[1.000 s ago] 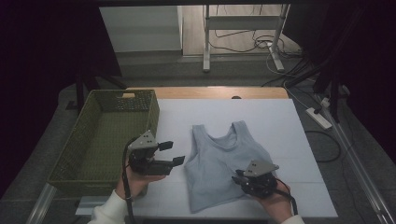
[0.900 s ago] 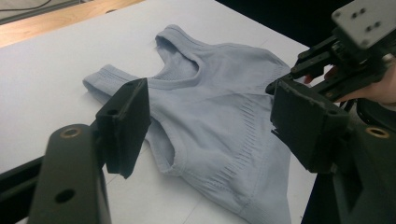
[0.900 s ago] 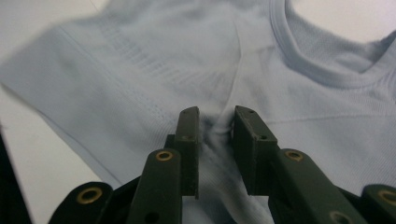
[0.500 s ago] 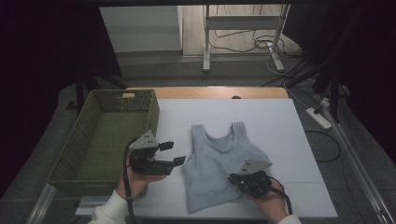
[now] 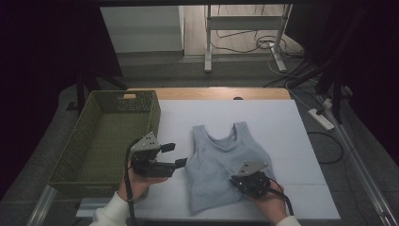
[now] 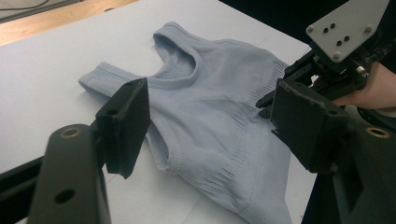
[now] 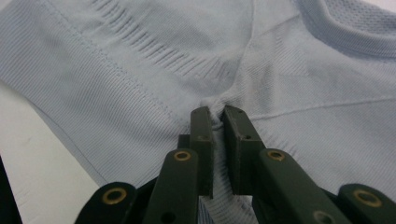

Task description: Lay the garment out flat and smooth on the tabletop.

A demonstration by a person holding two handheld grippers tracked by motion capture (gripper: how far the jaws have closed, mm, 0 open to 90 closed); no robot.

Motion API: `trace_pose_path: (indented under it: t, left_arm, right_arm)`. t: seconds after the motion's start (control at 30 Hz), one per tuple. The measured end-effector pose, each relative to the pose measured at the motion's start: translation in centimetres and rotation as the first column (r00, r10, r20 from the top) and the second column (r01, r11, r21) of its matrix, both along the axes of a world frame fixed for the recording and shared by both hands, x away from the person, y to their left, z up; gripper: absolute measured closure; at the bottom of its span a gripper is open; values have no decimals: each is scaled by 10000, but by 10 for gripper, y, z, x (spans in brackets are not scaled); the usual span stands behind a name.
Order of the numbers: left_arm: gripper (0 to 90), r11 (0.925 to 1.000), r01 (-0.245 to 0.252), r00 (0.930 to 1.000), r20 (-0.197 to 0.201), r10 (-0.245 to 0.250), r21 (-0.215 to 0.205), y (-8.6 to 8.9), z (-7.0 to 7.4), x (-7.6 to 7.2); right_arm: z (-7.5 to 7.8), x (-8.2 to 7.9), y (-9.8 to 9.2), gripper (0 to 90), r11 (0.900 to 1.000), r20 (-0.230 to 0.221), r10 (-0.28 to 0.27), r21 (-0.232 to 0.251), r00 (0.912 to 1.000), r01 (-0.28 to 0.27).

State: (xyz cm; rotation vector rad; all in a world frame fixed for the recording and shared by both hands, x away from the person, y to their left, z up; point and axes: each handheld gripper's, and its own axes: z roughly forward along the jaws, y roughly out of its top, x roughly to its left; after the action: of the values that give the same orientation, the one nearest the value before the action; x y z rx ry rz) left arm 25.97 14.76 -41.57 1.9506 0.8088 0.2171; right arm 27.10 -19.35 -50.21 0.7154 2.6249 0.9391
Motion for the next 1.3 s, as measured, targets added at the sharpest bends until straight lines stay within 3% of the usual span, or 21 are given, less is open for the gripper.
trace_pose_path:
  t: [0.33,0.53,0.77,1.03,1.3]
  left_arm:
    - [290,10000,13,10000,-21,-13,22,-2,-1,0]
    - [289,10000,-20,10000,-69,20,-7,-1,-2,1]
    - [284,10000,-55,10000,-77,55,-20,0,-2,1]
    - [282,10000,-76,9999,-92,75,-26,0,-2,2]
    - [280,10000,-77,9999,-103,77,-2,0,-3,2]
  right_arm:
    - [-3,-1,2,802,9994,211,-10,-338,9998,17]
    - [3,-3,-1,650,9996,472,-233,189,9986,224]
    - [15,-11,2,509,9954,1080,14,948,9942,-117]
    - [20,-15,7,474,9851,1270,466,1587,9908,-667]
    - [21,-15,14,458,9792,1152,713,1810,9908,-915]
